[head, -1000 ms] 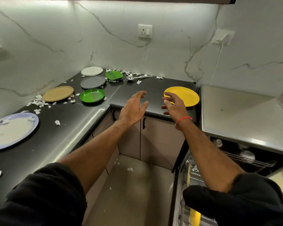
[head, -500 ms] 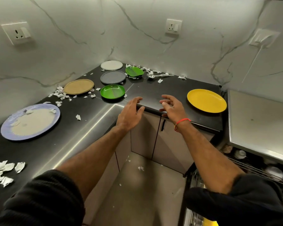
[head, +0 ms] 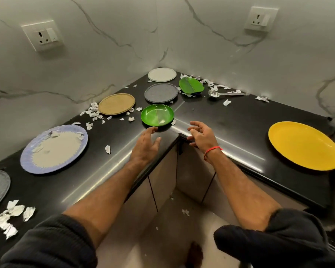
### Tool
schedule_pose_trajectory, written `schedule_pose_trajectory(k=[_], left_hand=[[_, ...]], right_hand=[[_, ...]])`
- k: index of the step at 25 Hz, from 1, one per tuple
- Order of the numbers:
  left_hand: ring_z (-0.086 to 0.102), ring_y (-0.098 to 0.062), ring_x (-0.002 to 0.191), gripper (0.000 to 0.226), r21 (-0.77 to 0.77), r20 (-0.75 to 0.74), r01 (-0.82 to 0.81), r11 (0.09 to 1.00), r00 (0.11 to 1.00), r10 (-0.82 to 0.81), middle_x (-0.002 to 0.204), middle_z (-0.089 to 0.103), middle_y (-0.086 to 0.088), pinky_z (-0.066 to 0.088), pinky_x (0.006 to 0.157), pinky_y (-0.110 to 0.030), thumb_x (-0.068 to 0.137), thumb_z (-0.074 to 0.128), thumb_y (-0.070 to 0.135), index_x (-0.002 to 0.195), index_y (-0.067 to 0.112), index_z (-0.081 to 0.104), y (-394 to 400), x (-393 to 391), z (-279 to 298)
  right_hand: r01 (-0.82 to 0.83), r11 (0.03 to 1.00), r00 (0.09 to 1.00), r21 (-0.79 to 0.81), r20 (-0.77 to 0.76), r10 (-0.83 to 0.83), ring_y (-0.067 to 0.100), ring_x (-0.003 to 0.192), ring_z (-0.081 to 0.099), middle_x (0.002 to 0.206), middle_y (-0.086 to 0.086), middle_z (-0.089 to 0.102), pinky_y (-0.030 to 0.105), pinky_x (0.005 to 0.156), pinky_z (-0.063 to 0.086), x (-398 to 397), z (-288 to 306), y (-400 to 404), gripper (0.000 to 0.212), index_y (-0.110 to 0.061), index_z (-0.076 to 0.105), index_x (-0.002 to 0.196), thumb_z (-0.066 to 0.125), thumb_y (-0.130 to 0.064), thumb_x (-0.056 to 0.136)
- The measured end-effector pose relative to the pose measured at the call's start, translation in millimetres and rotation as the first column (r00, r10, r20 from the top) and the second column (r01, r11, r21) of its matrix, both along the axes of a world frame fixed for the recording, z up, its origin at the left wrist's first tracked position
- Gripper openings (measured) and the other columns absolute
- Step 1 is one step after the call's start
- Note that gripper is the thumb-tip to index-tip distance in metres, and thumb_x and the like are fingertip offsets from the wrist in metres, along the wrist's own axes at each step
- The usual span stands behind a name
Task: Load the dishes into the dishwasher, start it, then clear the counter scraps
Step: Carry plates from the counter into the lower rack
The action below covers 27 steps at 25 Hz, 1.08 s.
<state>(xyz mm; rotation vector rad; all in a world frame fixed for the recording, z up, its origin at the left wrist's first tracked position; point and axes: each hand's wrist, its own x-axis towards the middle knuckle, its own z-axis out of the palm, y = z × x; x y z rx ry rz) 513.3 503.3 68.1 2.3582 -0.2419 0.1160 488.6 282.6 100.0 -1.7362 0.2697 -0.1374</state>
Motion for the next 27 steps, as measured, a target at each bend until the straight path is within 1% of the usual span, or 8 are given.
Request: schedule_pose_trajectory(k=[7,9,11,13,17,20,23,27], left_hand=[[0.058,-0.021,0.120,0.040,-0.095,-0.148,-0.255,0.962,0.960,0.239,0.136,0.056,-0.006,0.050,0.103,-0.042,0.097,0.064,0.023,0.135,0.017,0.056,2.6,79.3,-25.2],[0.064,-0.026,0.111,0.039,-0.195,-0.315,-0.376,0.906,0.899,0.305,0.131,0.059,-0.007,0.059,0.087,-0.043,0.097,0.064,0.023,0.134,0.014,0.055,3.9,104.4,-34.8],[0.069,-0.028,0.096,0.041,-0.286,-0.512,-0.500,0.817,0.800,0.311,0.123,0.061,-0.009,0.061,0.063,-0.039,0.099,0.063,0.026,0.136,0.012,0.051,4.1,132.4,-41.4],[0.070,-0.027,0.084,0.045,-0.340,-0.638,-0.559,0.757,0.728,0.252,0.119,0.060,-0.013,0.061,0.057,-0.041,0.099,0.062,0.030,0.136,0.012,0.045,2.7,163.2,-48.8],[0.072,-0.033,0.067,0.044,-0.336,-0.746,-0.579,0.743,0.645,0.166,0.111,0.065,-0.023,0.056,0.042,-0.038,0.099,0.063,0.035,0.125,0.015,0.034,-3.7,212.4,-64.6],[0.069,-0.029,0.055,0.027,-0.343,-0.743,-0.606,0.718,0.642,0.187,0.113,0.065,-0.027,0.050,0.034,-0.031,0.104,0.049,0.016,0.125,0.014,0.034,-3.4,231.3,-75.4],[0.064,-0.026,0.050,0.016,-0.389,-0.613,-0.600,0.699,0.735,0.289,0.105,0.061,-0.020,0.052,0.035,-0.033,0.103,0.043,0.015,0.115,0.017,0.033,-8.4,228.4,-60.4],[0.057,-0.022,0.043,0.018,-0.525,-0.434,-0.457,0.718,0.870,0.236,0.091,0.059,-0.012,0.055,0.041,-0.037,0.100,0.041,0.015,0.117,0.019,0.036,-33.4,199.6,-37.1]], right_hand=[[-0.116,0.993,0.988,0.030,-0.100,0.119,0.016,0.117,0.058,0.135,0.005,0.058,0.041,0.100,0.052,95.6,-26.6,0.5,0.044,-0.010,0.052,0.138,0.053,-0.003,0.095],[-0.168,0.986,0.976,0.021,-0.135,0.169,0.015,0.127,0.052,0.140,0.004,0.054,0.038,0.107,0.046,116.3,-36.7,8.6,0.049,-0.008,0.047,0.143,0.053,0.000,0.095],[-0.198,0.980,0.966,0.013,-0.169,0.197,0.015,0.129,0.051,0.144,0.002,0.051,0.027,0.094,0.050,135.0,-45.6,14.5,0.052,-0.010,0.046,0.145,0.053,0.001,0.095],[-0.198,0.980,0.959,0.009,-0.203,0.196,0.015,0.125,0.054,0.144,0.002,0.053,0.014,0.075,0.044,152.8,-53.9,18.2,0.051,-0.013,0.047,0.144,0.055,-0.001,0.095],[-0.167,0.986,0.952,0.028,-0.257,0.168,0.013,0.127,0.053,0.139,-0.002,0.057,0.013,0.077,0.043,172.6,-56.1,19.9,0.045,-0.020,0.052,0.140,0.056,-0.006,0.097],[-0.116,0.993,0.964,0.031,-0.238,0.120,0.013,0.121,0.057,0.133,0.000,0.061,0.016,0.078,0.044,172.9,-58.7,19.4,0.040,-0.021,0.057,0.133,0.059,-0.007,0.095],[-0.051,0.999,0.975,-0.009,-0.218,0.048,0.008,0.105,0.061,0.133,0.003,0.062,0.022,0.085,0.047,164.1,-63.9,17.0,0.042,-0.022,0.057,0.133,0.059,-0.006,0.094],[0.114,0.988,0.983,0.104,-0.155,-0.097,0.015,0.119,0.058,0.139,-0.001,0.053,0.038,0.092,0.054,150.2,-58.6,8.0,0.063,-0.027,0.030,0.152,0.061,-0.026,0.097]])
